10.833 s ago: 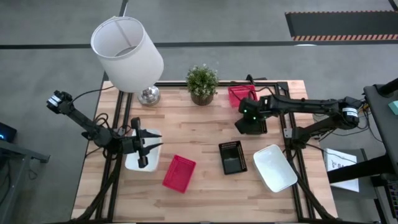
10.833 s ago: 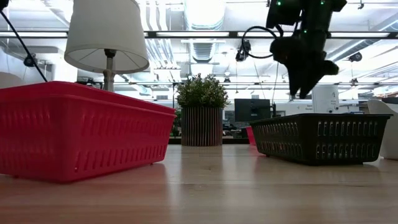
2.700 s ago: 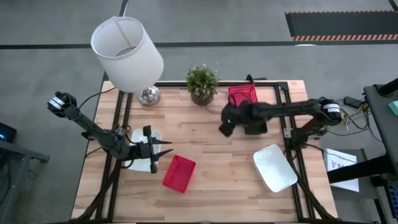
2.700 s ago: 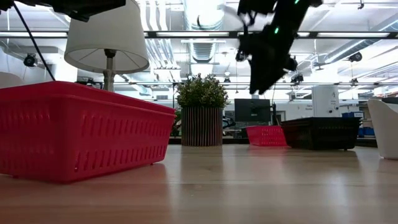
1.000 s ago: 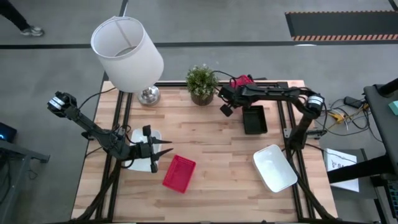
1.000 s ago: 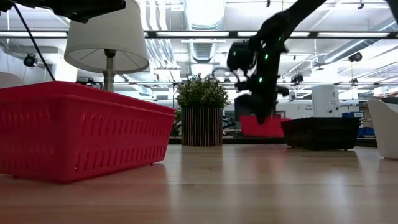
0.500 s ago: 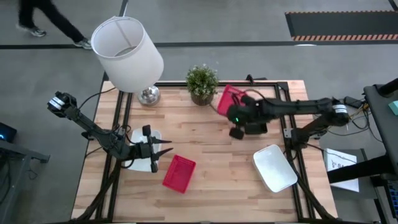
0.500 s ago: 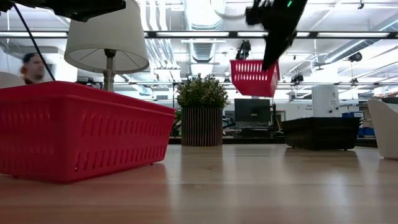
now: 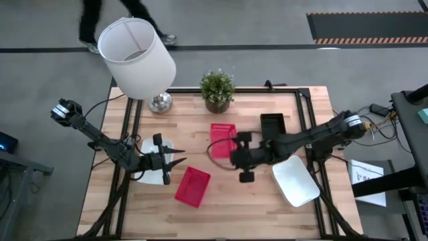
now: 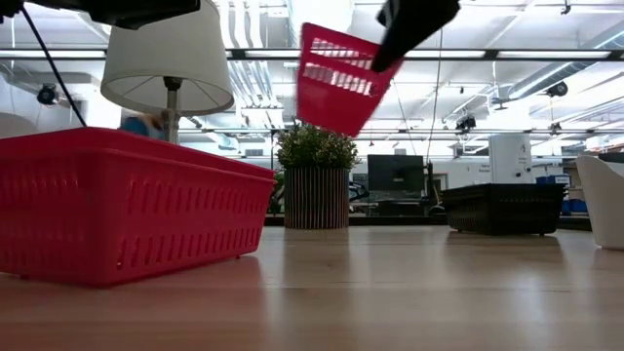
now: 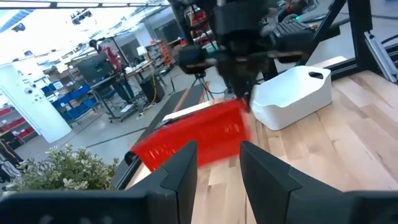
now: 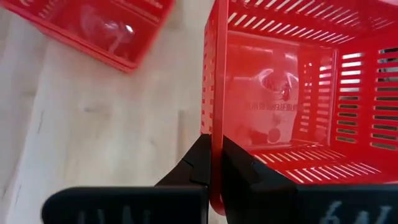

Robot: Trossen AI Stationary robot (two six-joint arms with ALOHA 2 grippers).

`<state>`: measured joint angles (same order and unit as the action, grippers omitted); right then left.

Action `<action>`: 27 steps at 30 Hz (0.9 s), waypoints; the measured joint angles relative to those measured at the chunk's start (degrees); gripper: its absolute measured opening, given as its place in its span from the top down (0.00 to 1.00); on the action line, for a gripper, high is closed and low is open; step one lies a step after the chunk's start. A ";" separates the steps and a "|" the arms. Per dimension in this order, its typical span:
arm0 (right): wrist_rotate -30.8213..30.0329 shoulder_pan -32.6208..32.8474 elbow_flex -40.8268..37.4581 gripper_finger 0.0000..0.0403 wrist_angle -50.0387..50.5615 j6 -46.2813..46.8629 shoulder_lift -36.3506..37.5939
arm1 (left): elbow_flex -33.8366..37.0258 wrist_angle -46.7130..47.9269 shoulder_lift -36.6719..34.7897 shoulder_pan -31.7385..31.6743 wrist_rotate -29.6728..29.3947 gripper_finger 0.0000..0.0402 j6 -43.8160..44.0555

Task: Stack baskets by color
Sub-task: Stack the red bin on the stacked red bins

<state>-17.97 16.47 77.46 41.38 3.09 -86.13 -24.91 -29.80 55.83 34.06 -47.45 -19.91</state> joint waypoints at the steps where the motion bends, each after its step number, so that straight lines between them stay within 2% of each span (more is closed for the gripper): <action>1: 0.14 0.57 0.76 0.98 -0.50 -0.96 -1.34 | -0.02 -0.14 0.00 0.00 0.00 0.74 0.01; 8: 1.23 2.27 8.51 0.98 -0.46 -2.38 -11.36 | -0.55 -3.32 0.00 0.00 0.74 0.74 -0.43; 13: 7.31 2.92 14.09 0.98 -0.14 -2.93 -17.25 | -0.63 -6.25 0.28 0.02 8.12 0.74 -0.36; 17: 8.41 3.40 18.41 0.98 0.26 -4.75 -21.14 | -0.61 -6.66 0.94 0.08 12.66 0.74 0.48; 23: 9.45 3.52 23.57 0.97 1.53 -7.61 -26.48 | -0.59 -7.55 2.01 0.59 13.13 0.74 2.58; 27: 9.44 3.54 25.97 0.91 3.25 -8.21 -29.02 | -0.57 -7.59 3.12 1.91 13.50 0.74 3.15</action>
<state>-8.54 20.01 103.43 44.63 -5.13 -115.14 -25.47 -37.39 58.95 35.97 -33.95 -16.76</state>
